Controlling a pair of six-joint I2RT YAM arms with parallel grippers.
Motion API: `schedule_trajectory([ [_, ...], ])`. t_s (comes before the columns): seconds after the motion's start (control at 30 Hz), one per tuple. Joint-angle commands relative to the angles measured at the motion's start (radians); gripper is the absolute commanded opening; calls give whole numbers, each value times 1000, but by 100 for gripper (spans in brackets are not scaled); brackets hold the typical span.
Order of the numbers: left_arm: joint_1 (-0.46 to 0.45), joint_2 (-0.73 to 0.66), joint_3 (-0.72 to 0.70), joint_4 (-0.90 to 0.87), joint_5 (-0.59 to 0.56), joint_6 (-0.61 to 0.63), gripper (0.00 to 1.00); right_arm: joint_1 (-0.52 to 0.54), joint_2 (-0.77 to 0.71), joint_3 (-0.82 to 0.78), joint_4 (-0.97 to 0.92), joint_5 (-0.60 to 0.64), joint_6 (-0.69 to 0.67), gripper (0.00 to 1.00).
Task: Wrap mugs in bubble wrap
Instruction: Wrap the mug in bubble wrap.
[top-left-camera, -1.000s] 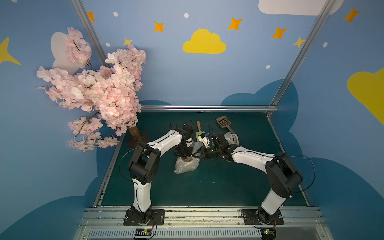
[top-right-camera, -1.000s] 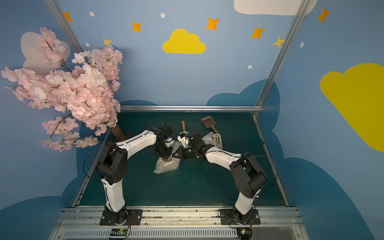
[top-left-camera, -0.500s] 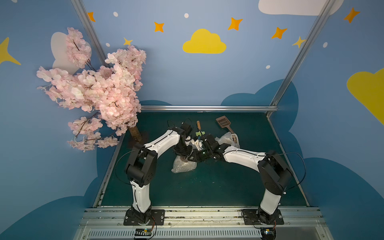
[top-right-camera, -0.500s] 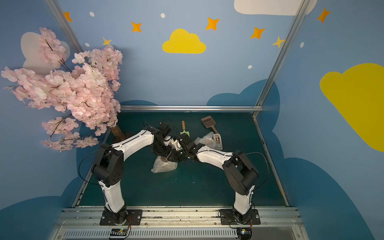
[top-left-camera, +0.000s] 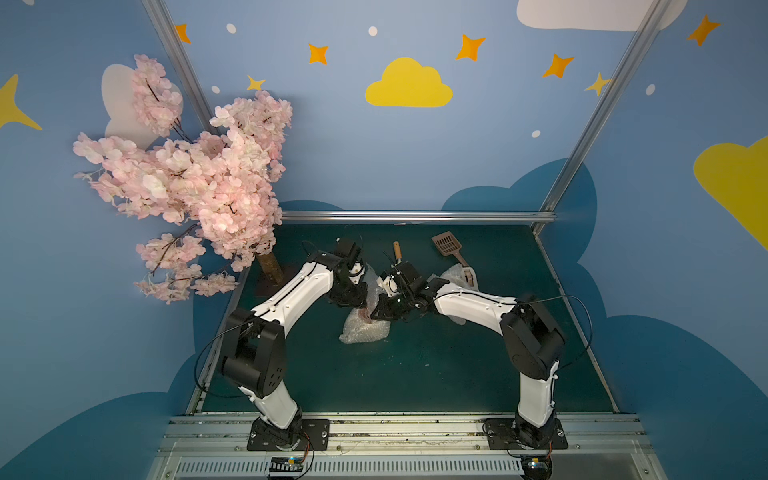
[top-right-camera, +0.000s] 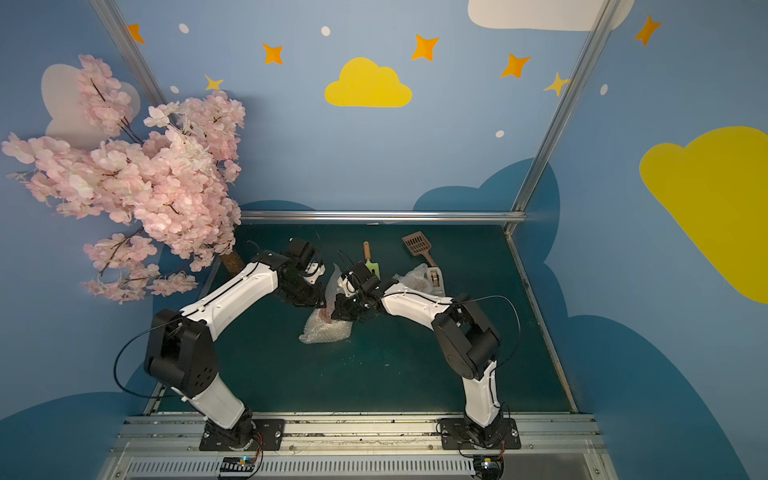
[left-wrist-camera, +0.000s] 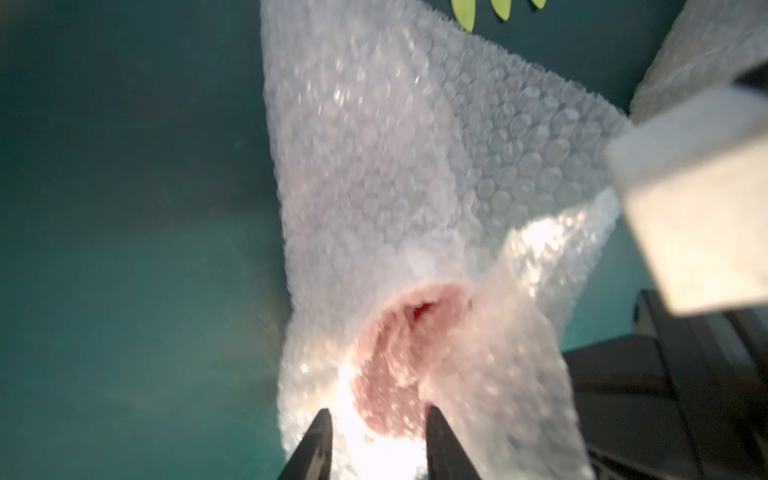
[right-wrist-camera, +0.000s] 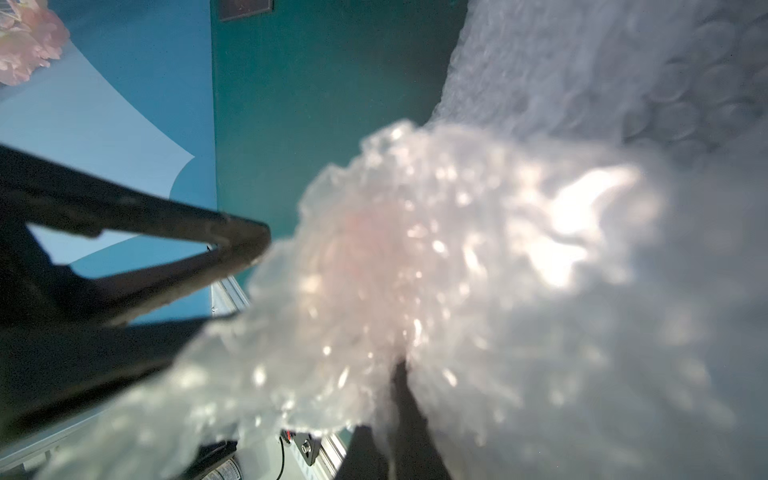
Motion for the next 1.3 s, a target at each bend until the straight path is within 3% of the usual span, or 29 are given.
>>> schedule_trajectory([
  [0.0, 10, -51, -48, 93, 109, -101, 47, 7, 44, 6, -84, 49, 0, 0],
  [0.37, 57, -300, -244, 347, 130, -225, 65, 7, 50, 19, -87, 39, 12, 0],
  [0.57, 57, -246, -253, 360, 153, -237, 66, 6, 48, 16, -86, 40, 11, 0],
  [0.97, 19, -107, -186, 374, 130, -240, 47, 0, 43, 17, -95, 45, 13, 0],
  [1.2, -6, -69, -150, 289, 79, -218, 6, -5, 41, 17, -101, 58, 21, 0],
  [1.27, -14, -70, -141, 252, 65, -211, 3, -5, 39, 16, -98, 58, 25, 0],
])
